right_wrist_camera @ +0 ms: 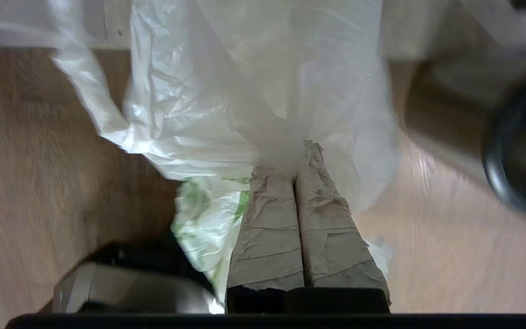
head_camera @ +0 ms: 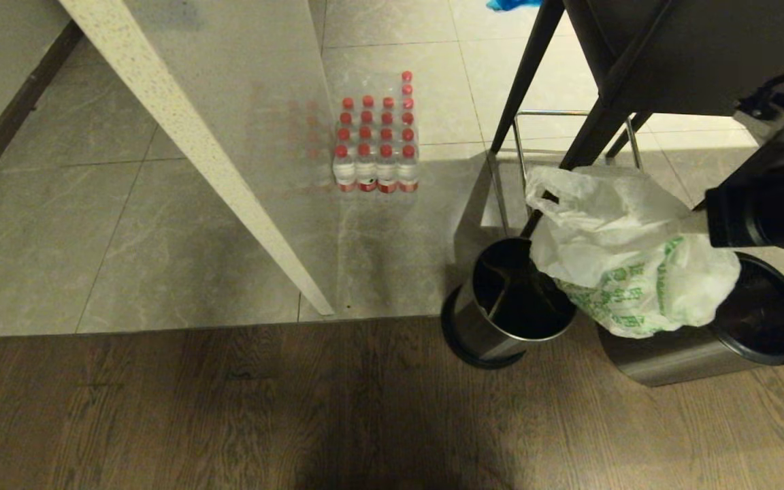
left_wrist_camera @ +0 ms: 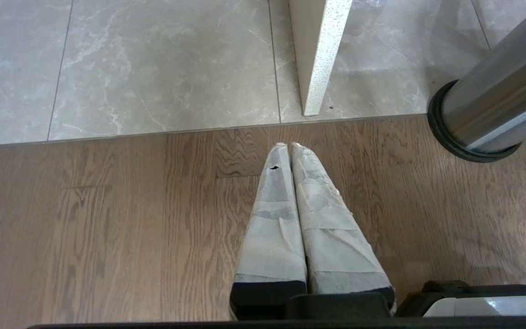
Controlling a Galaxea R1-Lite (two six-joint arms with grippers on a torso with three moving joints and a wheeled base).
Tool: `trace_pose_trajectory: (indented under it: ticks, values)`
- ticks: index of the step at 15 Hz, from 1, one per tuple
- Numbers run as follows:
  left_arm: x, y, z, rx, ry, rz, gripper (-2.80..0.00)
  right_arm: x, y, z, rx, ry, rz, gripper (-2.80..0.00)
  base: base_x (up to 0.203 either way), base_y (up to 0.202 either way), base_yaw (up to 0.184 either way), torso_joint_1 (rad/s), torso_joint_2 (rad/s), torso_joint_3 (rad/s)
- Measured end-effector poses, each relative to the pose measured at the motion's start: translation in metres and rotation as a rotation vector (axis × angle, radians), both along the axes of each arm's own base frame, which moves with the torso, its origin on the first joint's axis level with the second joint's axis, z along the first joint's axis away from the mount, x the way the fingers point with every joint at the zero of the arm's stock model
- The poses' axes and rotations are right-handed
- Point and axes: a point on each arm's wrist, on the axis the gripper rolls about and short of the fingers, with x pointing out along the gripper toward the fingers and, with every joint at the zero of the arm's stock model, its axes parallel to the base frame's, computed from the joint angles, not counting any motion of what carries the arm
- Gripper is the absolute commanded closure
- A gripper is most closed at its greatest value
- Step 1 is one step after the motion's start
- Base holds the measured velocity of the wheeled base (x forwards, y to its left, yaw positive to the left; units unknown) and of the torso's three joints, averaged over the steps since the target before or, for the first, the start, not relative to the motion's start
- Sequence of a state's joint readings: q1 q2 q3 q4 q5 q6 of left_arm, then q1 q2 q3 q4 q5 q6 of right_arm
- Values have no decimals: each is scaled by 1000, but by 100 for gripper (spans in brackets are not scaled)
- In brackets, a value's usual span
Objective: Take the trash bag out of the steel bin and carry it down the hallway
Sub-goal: Put the trash bag at the door
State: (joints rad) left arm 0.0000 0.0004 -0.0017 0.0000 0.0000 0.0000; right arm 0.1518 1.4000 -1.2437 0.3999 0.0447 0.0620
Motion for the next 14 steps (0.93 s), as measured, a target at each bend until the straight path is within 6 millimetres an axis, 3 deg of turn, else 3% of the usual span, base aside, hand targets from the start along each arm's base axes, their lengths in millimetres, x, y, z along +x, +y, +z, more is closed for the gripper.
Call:
trace_pose_trajectory:
  ticks: [2,6,10,14]
  values:
    - [0,0,0,0,0,0,0,-36,-7,-9,7,3,-15,0,0,0,0,0,0,0]
    - [0,0,0,0,0,1,0,-112,-22,-47,19,-12,-48,0,0,0,0,0,0,0]
    - [0,0,0,0,0,0,0,-171,-31,-106,14,-45,-103,0,0,0,0,0,0,0]
    - [0,0,0,0,0,1,0,-209,-33,-166,-28,-175,-115,0,0,0,0,0,0,0]
